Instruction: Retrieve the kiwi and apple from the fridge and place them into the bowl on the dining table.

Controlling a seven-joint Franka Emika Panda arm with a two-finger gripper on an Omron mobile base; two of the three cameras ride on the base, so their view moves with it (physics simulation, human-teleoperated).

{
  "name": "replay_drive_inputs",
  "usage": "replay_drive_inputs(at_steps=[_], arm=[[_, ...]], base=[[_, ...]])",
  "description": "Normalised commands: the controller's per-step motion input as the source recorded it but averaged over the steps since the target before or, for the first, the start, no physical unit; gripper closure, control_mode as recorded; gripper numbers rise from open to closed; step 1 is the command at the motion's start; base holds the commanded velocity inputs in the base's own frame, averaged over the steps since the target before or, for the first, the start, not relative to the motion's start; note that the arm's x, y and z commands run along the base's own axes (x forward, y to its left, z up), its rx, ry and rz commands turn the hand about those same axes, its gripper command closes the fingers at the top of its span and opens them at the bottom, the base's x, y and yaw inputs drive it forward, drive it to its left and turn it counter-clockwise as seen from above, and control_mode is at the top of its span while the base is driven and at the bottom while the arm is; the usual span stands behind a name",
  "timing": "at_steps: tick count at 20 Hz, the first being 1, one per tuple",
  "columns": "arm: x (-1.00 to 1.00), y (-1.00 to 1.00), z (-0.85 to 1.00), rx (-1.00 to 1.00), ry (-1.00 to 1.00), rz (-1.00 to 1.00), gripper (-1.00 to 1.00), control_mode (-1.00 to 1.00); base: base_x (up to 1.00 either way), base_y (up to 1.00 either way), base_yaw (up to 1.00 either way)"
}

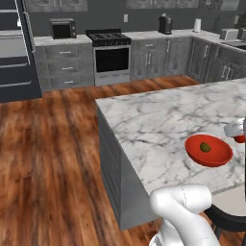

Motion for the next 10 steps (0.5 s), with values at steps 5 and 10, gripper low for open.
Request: replay_drive_inputs(at_steps=[5,10], arm=[[0.32,-0.19,-0.40,0.00,0.01,-0.05,1.00,-1.00],[0.48,-0.21,-0.39,0.00,0.00,-0.01,1.00,-1.00]], base=[[0.00,0.00,0.00],[0.00,0.00,0.00]])
